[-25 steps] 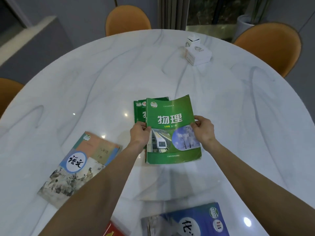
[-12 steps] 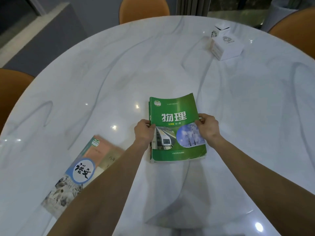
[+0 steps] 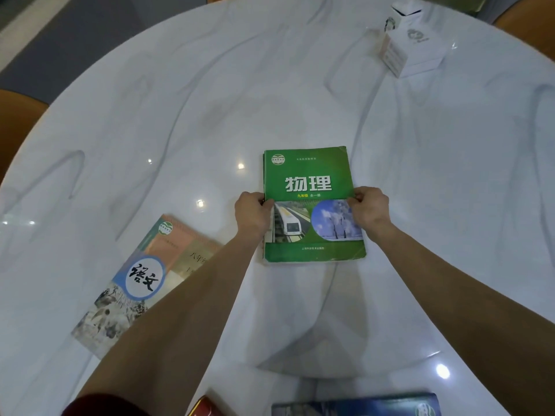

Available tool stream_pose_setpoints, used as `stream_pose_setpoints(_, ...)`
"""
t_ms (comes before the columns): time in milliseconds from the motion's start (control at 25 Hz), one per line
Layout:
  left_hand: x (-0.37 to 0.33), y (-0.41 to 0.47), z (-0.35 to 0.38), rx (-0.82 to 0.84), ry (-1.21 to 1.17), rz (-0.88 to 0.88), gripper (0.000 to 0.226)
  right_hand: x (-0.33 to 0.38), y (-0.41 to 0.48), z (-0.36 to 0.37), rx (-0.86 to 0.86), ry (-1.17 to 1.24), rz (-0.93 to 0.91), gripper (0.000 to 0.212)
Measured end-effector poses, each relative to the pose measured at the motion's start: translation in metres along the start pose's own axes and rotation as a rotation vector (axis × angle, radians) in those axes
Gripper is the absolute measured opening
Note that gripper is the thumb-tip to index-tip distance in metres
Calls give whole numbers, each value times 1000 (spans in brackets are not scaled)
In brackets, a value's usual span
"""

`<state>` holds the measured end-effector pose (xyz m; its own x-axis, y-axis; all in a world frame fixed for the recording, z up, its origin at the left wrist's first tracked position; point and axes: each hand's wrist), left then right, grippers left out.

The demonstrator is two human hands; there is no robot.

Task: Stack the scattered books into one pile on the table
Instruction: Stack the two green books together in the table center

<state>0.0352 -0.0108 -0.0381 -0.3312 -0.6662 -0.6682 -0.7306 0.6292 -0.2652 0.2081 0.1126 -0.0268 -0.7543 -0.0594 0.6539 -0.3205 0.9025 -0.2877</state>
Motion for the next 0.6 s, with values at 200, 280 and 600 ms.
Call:
stream_pose_setpoints(200, -2, 9, 0, 7, 78, 24, 26, 0, 0, 3, -24, 14, 29, 25)
stream_pose_setpoints(280, 0, 7, 3, 0, 89, 25, 26, 1, 2, 3, -18, 9, 34, 25)
stream_pose_setpoints(600, 4, 4, 12, -30, 99, -4, 27, 0, 7, 4, -19, -7, 24, 25)
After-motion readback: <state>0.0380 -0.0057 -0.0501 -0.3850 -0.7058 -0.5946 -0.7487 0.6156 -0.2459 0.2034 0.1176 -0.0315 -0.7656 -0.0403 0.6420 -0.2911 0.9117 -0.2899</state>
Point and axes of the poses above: each hand's wrist, its own y-axis towards the middle knuckle, its own z-axis out of the palm, x = y × z, and after that the axes turned 2 degrees about x, right-handed
